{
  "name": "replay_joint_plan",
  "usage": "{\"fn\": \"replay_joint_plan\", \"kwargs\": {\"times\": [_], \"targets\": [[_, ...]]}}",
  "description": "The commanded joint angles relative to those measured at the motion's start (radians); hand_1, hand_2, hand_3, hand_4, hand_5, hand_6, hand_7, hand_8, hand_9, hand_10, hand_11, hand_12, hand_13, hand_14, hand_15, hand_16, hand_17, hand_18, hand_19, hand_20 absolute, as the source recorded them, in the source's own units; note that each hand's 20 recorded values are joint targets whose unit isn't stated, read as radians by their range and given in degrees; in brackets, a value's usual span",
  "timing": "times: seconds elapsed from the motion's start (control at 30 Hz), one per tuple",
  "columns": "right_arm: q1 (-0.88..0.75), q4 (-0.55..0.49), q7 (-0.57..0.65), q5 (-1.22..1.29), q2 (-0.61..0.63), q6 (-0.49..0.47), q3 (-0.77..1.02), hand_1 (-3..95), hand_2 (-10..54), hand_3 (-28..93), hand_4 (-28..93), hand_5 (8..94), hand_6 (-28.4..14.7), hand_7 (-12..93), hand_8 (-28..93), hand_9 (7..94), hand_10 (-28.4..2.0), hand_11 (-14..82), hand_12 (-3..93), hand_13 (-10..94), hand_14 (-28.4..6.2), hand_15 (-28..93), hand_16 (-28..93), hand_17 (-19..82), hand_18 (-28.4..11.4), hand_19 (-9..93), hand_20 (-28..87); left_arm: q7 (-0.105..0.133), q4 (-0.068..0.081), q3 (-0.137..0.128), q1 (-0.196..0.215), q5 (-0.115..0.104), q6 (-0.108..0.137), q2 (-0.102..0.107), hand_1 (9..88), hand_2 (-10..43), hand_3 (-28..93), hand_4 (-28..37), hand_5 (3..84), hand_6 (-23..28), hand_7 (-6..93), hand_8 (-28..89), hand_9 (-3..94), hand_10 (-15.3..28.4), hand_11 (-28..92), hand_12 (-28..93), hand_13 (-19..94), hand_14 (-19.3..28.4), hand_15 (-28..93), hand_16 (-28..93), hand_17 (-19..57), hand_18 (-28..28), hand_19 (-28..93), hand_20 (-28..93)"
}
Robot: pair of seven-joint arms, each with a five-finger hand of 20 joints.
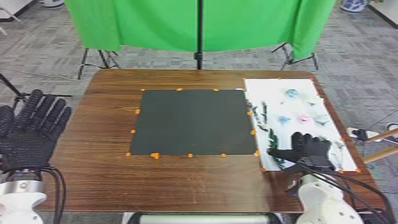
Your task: Arrange flowers
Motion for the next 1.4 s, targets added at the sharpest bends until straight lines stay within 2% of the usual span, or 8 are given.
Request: {"fn": "replay_joint_plan", "kwargs": {"times": [0.03, 0.23, 0.53, 0.6, 0.83, 0.97, 1.2, 1.4], "targets": [[-0.019, 0.01, -0.029, -0.019, -0.003, -0.028, -0.036, 30.9, -9.5, 57, -28, 50.6, -10.2, 52, -17, 46.1, -24.0, 54.3, 41.1, 39, -25.2, 75, 35, 15, -27.9, 69, 39, -0.003, 0.007, 0.008, 0.011, -0.008, 0.01, 0.0, 25.0, 12.4, 73, -28.3, 46.9, 7.0, 10.5, -8, 39.7, 13.2, 14, 12, 30, 14.0, 28, -4, 0.9, 11.1, 22, 13], [0.001, 0.097, -0.045, -0.063, -0.024, 0.043, -0.07, 31.2, -9.5, 76, -28, 53.2, -9.3, 52, -17, 48.8, -23.0, 55.2, 40.3, 43, -24.2, 76, 35, 18, -28.0, 71, 39, -0.013, 0.027, 0.018, -0.004, -0.001, 0.008, -0.001, 25.1, 12.6, 73, -28.3, 46.9, 7.0, 10.7, -8, 39.7, 13.3, 14, 12, 30, 14.1, 29, -4, 1.0, 11.1, 22, 13], [0.004, 0.171, -0.064, -0.11, -0.049, 0.083, -0.106, 38.5, -9.5, 81, -28, 56.3, -7.3, 56, -18, 54.9, -20.9, 56.0, 40.0, 49, -22.3, 76, 36, 22, -27.6, 73, 39, -0.013, 0.025, 0.015, 0.001, -0.015, 0.016, -0.003, 25.5, 13.2, 73, -28.3, 46.9, 7.1, 11.0, -8, 39.5, 13.4, 14, 12, 30, 14.1, 29, -4, 1.0, 11.1, 22, 13], [0.005, 0.183, -0.057, -0.111, -0.052, 0.08, -0.108, 44.0, -9.5, 78, -28, 56.8, -5.8, 54, 4, 56.6, -20.0, 55.9, 39.7, 51, -21.6, 75, 36, 23, -27.5, 74, 38, -0.015, 0.025, 0.015, 0.002, -0.018, 0.017, -0.005, 25.5, 13.2, 73, -28.3, 46.9, 7.1, 11.0, -8, 39.5, 13.4, 14, 12, 30, 14.2, 29, -4, 0.9, 11.1, 22, 13], [0.007, 0.21, -0.047, -0.12, -0.058, 0.135, -0.108, 61.0, -9.5, 71, -28, 71.1, -0.5, 46, 16, 78.7, -12.8, 22.3, 50.5, 63, -11.8, 60, 47, 33, -24.7, 78, 34, -0.013, 0.024, 0.016, 0.006, -0.028, 0.023, -0.005, 25.4, 13.1, 73, -28.3, 46.9, 7.1, 10.9, -8, 39.5, 13.4, 14, 12, 30, 14.1, 29, -4, 0.9, 11.1, 22, 13], [0.012, 0.197, -0.028, -0.091, -0.05, 0.166, -0.101, 62.3, -9.5, 75, -27, 73.8, 0.4, 46, 17, 83.7, -10.5, 18.0, 50.5, 69, -7.6, 54, 50, 36, -24.3, 80, 34, -0.015, 0.024, 0.016, 0.004, -0.03, 0.022, -0.004, 25.3, 13.1, 73, -28.3, 46.9, 7.1, 10.9, -8, 39.5, 13.3, 14, 12, 30, 14.1, 29, -4, 0.9, 11.1, 22, 13], [0.071, 0.1, 0.112, 0.301, -0.019, 0.329, -0.103, 62.6, -9.5, 74, -24, 74.7, 0.2, 46, 18, 85.0, -8.9, 18.2, 51.1, 71, -6.6, 53, 52, 38, -24.8, 82, 34, -0.009, 0.021, 0.008, 0.006, -0.034, 0.026, -0.001, 25.3, 13.0, 73, -28.3, 46.8, 7.1, 10.7, -8, 39.6, 13.4, 15, 12, 30, 14.2, 29, -4, 0.8, 11.1, 22, 13], [0.134, 0.07, 0.117, 0.349, -0.02, 0.547, -0.144, 61.9, -9.5, 74, -23, 74.1, 0.1, 47, 18, 84.5, -9.4, 19.8, 51.6, 70, -7.7, 57, 52, 38, -24.9, 83, 35, -0.015, 0.02, 0.014, 0.009, -0.044, 0.028, 0.002, 25.3, 13.0, 73, -28.3, 46.7, 7.1, 10.8, -8, 39.6, 13.4, 15, 12, 30, 14.1, 29, -4, 0.9, 11.1, 22, 13]]}}
